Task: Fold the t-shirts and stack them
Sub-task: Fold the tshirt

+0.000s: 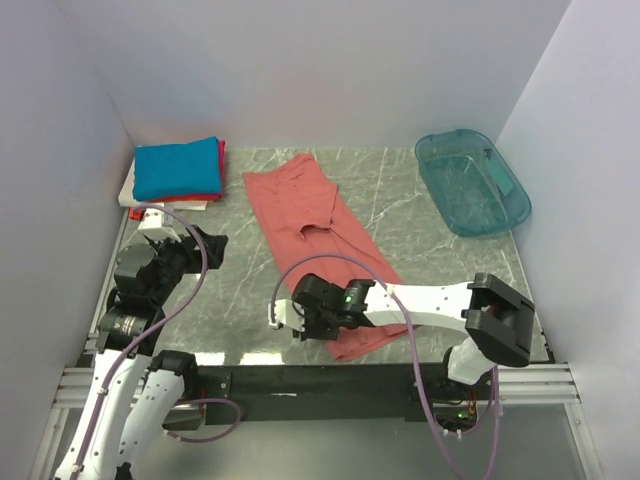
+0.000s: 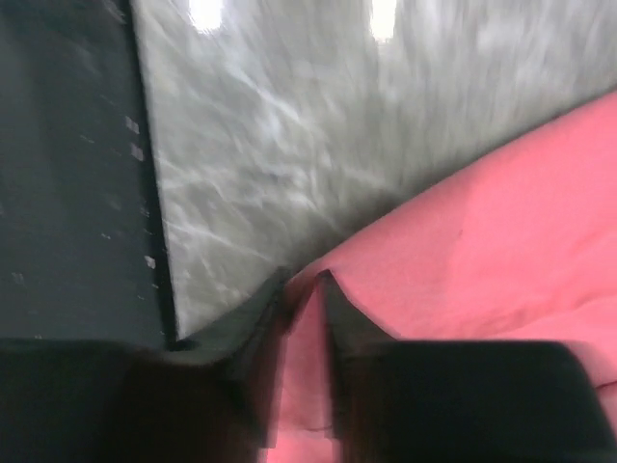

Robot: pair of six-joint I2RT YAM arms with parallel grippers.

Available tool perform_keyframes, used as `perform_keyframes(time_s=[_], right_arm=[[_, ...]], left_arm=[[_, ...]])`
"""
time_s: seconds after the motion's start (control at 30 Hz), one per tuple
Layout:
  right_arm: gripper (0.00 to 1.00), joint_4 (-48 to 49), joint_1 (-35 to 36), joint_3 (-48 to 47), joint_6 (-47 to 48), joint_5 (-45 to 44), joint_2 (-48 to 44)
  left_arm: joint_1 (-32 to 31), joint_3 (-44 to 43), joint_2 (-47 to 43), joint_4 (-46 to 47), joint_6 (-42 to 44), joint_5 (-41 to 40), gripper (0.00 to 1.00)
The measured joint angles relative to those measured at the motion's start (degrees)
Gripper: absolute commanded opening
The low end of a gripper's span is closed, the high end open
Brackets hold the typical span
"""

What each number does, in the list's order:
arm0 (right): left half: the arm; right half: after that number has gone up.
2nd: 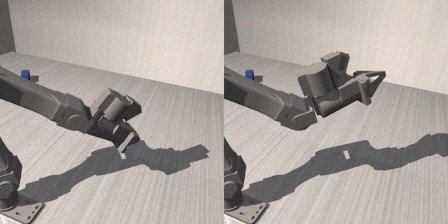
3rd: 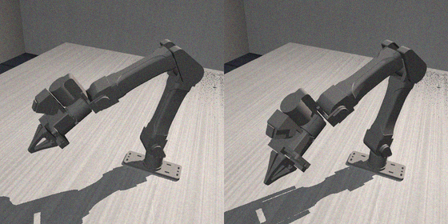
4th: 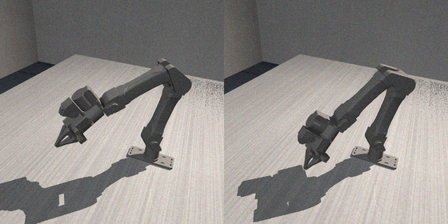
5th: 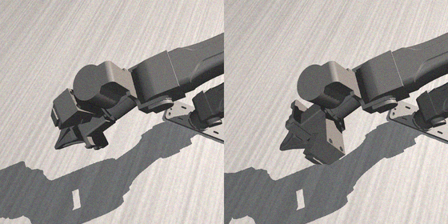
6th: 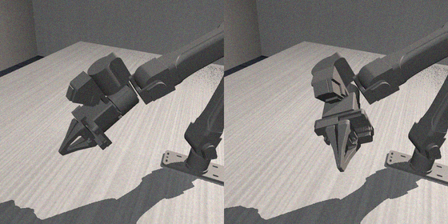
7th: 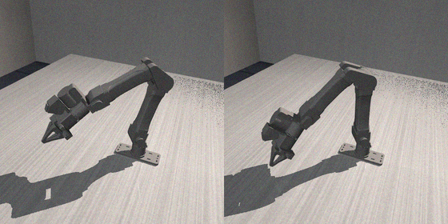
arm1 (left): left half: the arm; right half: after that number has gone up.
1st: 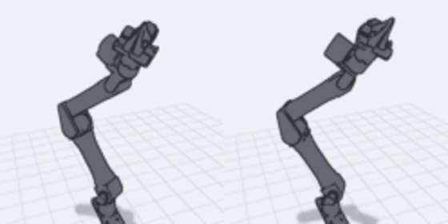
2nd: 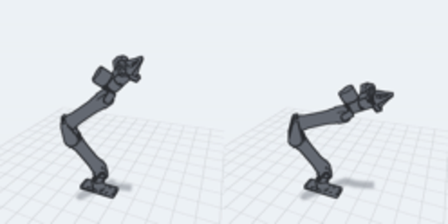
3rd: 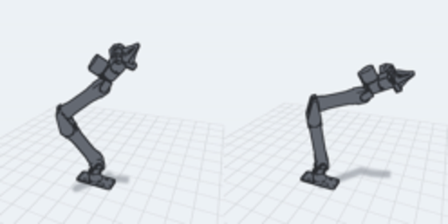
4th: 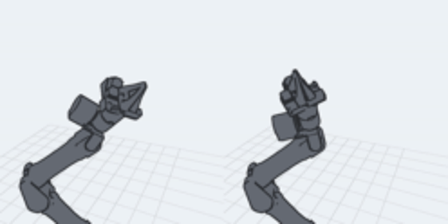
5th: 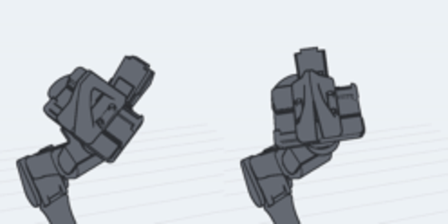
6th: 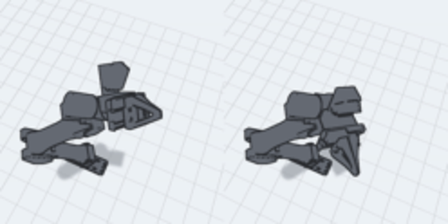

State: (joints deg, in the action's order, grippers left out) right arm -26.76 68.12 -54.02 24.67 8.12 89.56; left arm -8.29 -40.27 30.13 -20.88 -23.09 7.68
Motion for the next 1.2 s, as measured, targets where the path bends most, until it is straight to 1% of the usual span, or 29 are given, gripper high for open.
perform_keyframes(time_s=[0.1,0.13,0.2,0.23,0.33,0.4,0.43,0.47,0.5,0.53,0.63,0.73,0.83,0.97,1.1,1.2], right_arm=[[0.52,-0.5,-0.4,-2.2,2.4,2.6,-0.9],[0.64,-0.9,-1.1,-2.8,3.4,3.6,-1.7],[0.74,-2.5,-5.2,-5.0,5.2,6.9,-3.9],[0.75,-2.7,-7.8,-6.2,5.9,8.2,-4.7],[0.77,-1.9,-20.6,-12.5,5.8,12.6,-5.7],[0.76,0.0,-29.2,-17.3,3.0,14.5,-4.2],[0.7,0.6,-34.1,-20.5,0.4,16.0,-2.1],[0.66,1.1,-37.2,-23.9,-1.8,17.4,0.6],[0.65,1.3,-41.2,-29.8,-5.3,19.6,5.4],[0.64,1.9,-44.5,-35.5,-9.0,21.9,10.6],[0.64,2.2,-51.1,-51.4,-19.6,25.4,26.6],[0.65,0.9,-54.4,-60.1,-28.5,25.5,38.2],[0.64,-0.7,-55.4,-63.9,-37.3,24.3,46.0],[0.63,-0.7,-55.4,-65.1,-47.3,22.8,50.5],[0.6,0.5,-55.4,-70.1,-53.4,22.8,53.9],[0.58,3.5,-55.4,-71.5,-57.6,23.5,55.3]], left_arm=[[0.0,0.7,-0.8,0.0,0.3,0.0,0.8],[0.0,0.7,-1.0,0.0,0.5,0.0,0.8],[0.0,0.7,-1.3,0.1,0.9,0.0,0.8],[0.0,0.7,-1.4,0.1,1.0,0.0,0.8],[0.0,0.7,-1.4,0.1,1.2,0.0,0.8],[0.0,0.7,-1.4,0.2,1.2,0.0,0.8],[0.0,0.7,-1.4,0.2,1.2,0.0,0.81],[0.0,0.7,-1.5,0.2,1.2,0.0,0.81],[0.0,0.8,-1.6,0.3,1.3,0.0,0.81],[0.0,0.9,-1.7,0.3,1.3,0.0,0.82],[0.0,0.9,-1.7,0.4,1.4,0.0,0.82],[0.0,1.0,-1.6,0.4,1.4,0.0,0.82],[0.0,1.1,-1.6,0.4,1.4,0.0,0.82],[0.0,1.1,-1.2,0.5,1.4,0.0,0.82],[0.0,1.1,-0.6,0.5,1.4,0.1,0.82],[0.0,1.2,-0.2,0.5,1.4,0.1,0.81]])
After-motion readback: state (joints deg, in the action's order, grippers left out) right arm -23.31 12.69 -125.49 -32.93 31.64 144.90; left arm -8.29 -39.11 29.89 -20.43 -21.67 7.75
